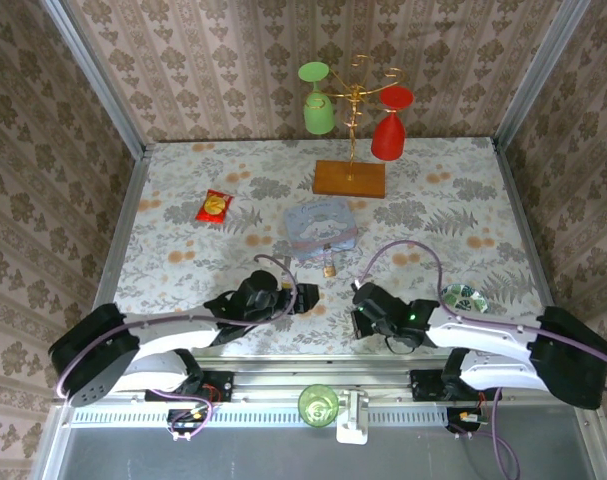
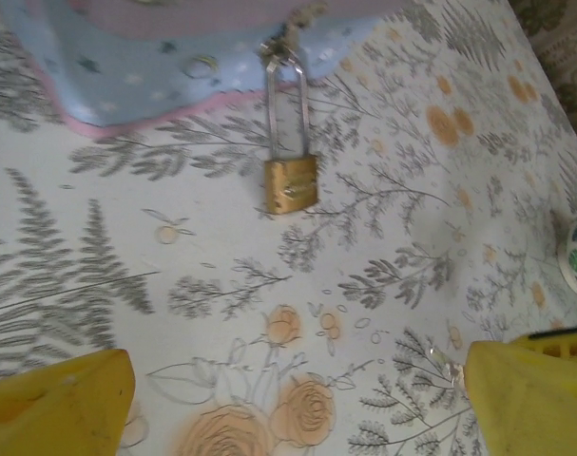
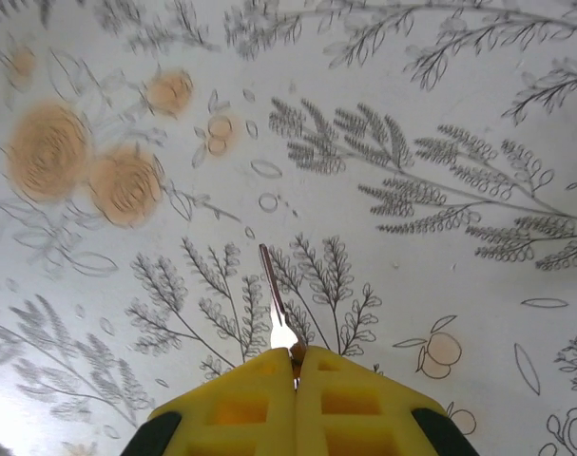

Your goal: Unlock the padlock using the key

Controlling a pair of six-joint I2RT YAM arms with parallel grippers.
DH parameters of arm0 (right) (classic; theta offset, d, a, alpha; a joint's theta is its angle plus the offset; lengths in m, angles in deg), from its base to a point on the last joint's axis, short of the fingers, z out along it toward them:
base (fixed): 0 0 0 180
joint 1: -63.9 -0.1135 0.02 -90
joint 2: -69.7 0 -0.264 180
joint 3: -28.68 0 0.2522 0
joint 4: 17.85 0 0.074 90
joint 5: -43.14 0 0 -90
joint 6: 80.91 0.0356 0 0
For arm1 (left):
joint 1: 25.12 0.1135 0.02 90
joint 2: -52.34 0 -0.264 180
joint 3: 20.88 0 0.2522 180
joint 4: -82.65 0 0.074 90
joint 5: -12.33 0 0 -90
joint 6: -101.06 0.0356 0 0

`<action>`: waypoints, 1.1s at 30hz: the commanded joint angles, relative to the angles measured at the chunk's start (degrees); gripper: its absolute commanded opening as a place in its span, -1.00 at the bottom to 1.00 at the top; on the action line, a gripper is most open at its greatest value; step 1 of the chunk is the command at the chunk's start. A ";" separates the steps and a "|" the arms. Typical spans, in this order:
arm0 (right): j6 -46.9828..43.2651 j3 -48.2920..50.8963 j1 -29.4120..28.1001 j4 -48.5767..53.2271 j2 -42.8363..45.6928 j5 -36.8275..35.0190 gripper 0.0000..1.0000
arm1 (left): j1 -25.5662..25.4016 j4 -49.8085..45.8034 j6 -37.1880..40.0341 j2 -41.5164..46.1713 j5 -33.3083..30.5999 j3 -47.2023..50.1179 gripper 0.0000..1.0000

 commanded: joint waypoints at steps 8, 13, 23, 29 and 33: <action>-2.10 1.59 7.55 -5.48 18.67 19.77 -1.00 | -5.86 38.88 -10.55 -10.24 1.82 -0.19 0.46; -1.01 1.68 10.65 -7.11 19.81 24.89 -1.00 | -5.80 45.11 -12.10 -11.85 0.33 0.32 0.28; 2.78 3.76 13.39 -18.22 17.42 30.88 -1.00 | -6.82 30.35 -10.45 -3.17 -2.51 0.50 0.23; 2.89 2.67 13.96 -20.19 15.60 32.03 -1.00 | -7.68 21.84 -7.92 1.31 -0.63 -2.34 0.04; 3.64 1.90 14.06 -23.71 13.90 34.17 -1.00 | -7.65 16.43 -7.79 2.52 -0.61 -3.78 0.02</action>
